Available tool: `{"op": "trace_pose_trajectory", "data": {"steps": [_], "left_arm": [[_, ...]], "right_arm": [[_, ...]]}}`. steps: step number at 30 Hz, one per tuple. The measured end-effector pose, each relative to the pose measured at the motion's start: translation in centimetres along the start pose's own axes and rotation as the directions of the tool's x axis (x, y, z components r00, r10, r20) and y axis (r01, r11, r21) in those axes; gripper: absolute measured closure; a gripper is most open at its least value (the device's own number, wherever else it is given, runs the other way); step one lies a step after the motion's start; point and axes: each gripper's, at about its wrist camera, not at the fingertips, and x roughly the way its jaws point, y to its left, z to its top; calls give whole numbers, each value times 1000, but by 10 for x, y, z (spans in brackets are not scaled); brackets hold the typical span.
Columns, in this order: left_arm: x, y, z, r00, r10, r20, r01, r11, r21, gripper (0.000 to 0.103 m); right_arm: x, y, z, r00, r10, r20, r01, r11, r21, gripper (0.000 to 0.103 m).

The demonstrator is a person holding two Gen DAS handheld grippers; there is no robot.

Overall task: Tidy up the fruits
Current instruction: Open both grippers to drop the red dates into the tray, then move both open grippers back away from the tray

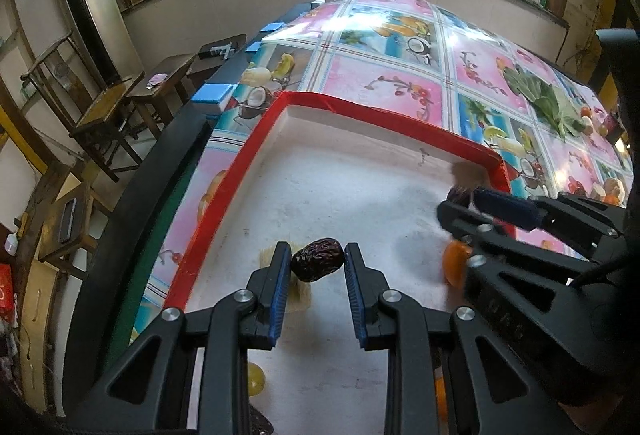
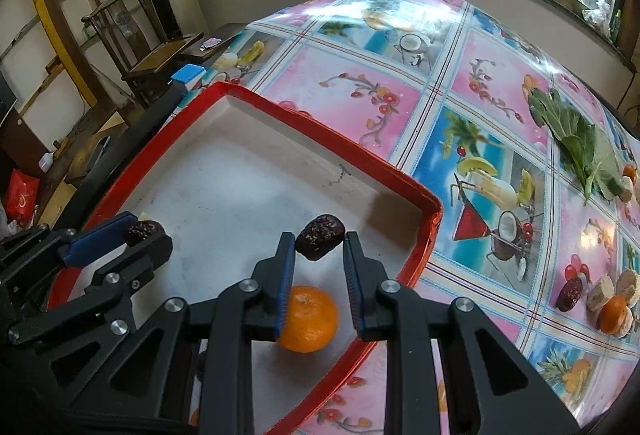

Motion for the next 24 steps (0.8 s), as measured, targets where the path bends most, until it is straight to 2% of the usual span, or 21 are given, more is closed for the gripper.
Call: {"op": "trace_pose_trajectory", "data": {"steps": [2, 3, 4, 5, 24], "left_arm": [[0, 0, 0, 1000, 6, -1, -6, 1000, -1, 74], [0, 1, 0, 1000, 2, -3, -2, 1000, -3, 73], [0, 1, 0, 1000, -2, -3, 2, 1000, -5, 73], [0, 1, 0, 1000, 0, -4, 0, 1000, -5, 73], [-6, -2, 0, 1000, -5, -1, 5, 1000, -3, 72]], "right_arm": [[0, -1, -1, 1000, -1, -2, 1, 1000, 2, 73], [-1, -1, -1, 1000, -3, -2, 3, 1000, 3, 60], [-1, -2, -1, 1000, -9, -2, 9, 1000, 8, 51], [-2, -2, -1, 1000, -15, 0, 15, 1000, 13, 48], [-13, -7, 1, 999, -27, 25, 26, 999, 29, 47]]}}
